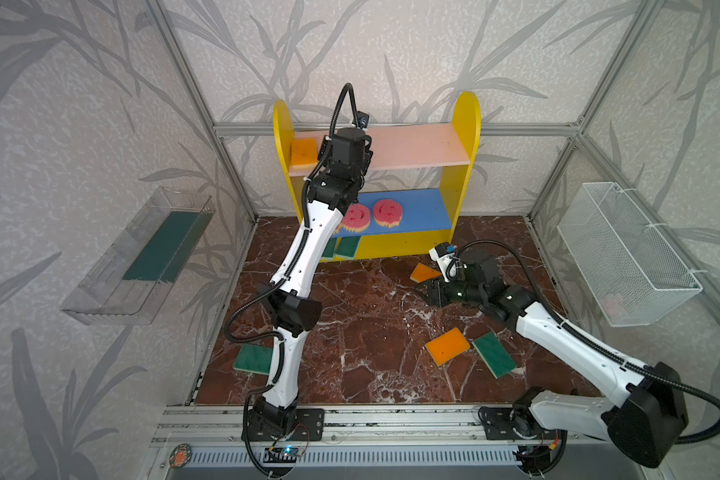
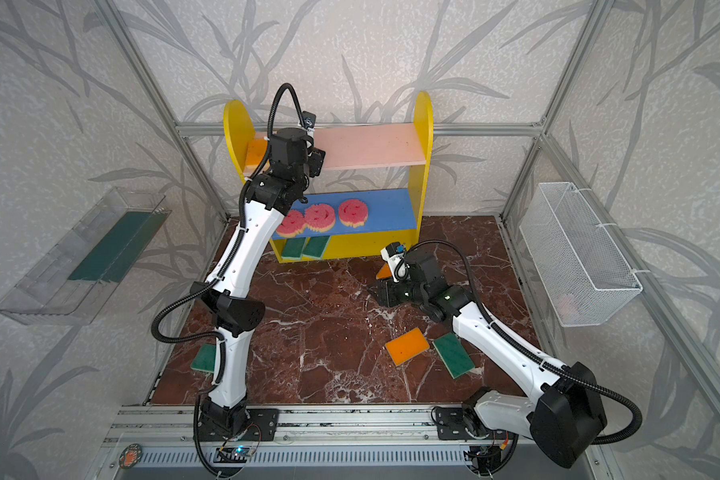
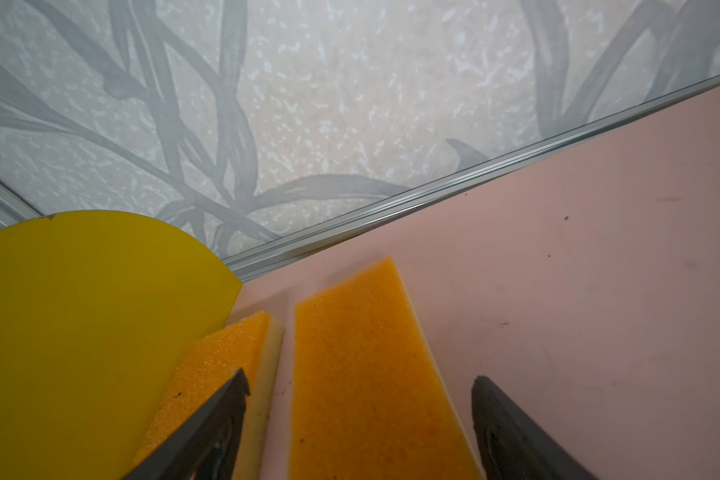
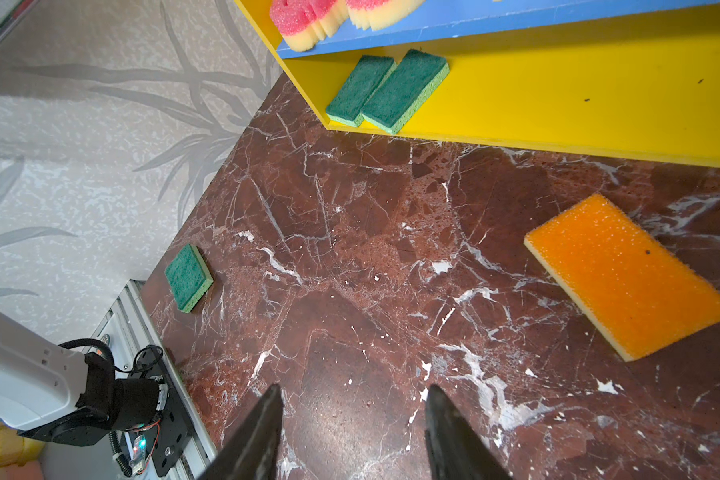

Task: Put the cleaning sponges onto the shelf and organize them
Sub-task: 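Push the second sponge toward the first one with the left gripper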

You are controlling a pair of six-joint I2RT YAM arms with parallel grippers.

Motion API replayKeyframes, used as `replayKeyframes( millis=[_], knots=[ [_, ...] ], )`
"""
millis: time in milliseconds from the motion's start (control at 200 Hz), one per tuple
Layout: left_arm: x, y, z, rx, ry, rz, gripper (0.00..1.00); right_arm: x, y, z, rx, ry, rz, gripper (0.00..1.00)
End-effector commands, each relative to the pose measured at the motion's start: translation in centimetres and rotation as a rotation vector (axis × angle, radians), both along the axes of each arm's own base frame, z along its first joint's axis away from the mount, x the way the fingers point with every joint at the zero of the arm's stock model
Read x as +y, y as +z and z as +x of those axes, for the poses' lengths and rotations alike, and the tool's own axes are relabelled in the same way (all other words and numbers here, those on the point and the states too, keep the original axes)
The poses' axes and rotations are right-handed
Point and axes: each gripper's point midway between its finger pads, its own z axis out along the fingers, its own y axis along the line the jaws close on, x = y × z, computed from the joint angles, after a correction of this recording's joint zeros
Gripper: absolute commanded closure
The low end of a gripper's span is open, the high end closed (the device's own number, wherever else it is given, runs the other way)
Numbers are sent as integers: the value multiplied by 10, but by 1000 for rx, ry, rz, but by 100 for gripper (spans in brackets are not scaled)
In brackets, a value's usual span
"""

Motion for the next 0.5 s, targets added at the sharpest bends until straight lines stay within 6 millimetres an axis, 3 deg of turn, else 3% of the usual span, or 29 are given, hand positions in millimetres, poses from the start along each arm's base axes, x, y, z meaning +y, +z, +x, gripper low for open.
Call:
replayKeyframes(
  millis=[0,185,495],
  knots=[
    [24,14,-15,2,55,6,14,4,0,-1,-4,8,14,46],
    [34,19,-22,4,61,-18,14,8,-3,-2,-1,14,11,46],
    [20,40,-41,-20,-53,-131,14,13,-2,-3,-5,20,1,46]
  ],
)
